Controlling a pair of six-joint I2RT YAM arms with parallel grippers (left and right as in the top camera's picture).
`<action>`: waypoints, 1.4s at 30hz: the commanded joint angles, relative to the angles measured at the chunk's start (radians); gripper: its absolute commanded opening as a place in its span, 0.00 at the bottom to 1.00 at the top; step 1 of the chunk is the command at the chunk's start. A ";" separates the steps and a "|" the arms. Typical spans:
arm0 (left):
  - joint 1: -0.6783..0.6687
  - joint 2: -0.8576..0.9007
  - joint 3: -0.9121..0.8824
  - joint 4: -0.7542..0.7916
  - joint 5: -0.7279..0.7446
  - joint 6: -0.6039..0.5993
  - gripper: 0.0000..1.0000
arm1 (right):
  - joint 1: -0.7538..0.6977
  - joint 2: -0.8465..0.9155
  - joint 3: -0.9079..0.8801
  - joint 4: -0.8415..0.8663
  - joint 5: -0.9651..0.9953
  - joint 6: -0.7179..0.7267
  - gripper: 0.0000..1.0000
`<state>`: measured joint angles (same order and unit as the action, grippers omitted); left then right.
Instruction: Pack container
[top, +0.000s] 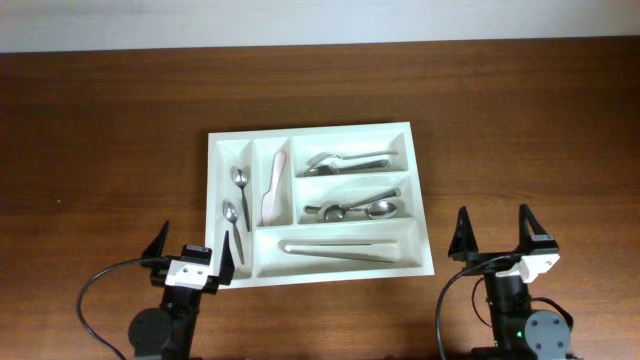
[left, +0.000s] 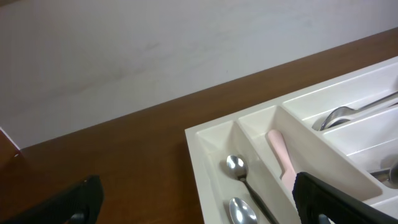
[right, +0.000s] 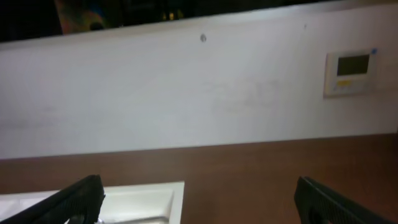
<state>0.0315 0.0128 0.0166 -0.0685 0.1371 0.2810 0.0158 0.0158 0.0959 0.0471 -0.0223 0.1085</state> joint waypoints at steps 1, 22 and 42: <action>0.005 -0.008 -0.008 0.001 -0.011 -0.002 0.99 | 0.010 -0.012 -0.039 0.006 0.016 0.001 0.99; 0.005 -0.008 -0.008 0.001 -0.011 -0.002 0.99 | 0.010 -0.011 -0.090 -0.127 0.020 -0.120 0.99; 0.005 -0.008 -0.008 0.001 -0.011 -0.002 0.99 | 0.010 -0.011 -0.090 -0.127 0.020 -0.120 0.99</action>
<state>0.0315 0.0128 0.0166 -0.0681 0.1368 0.2806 0.0158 0.0147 0.0109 -0.0734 -0.0151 -0.0040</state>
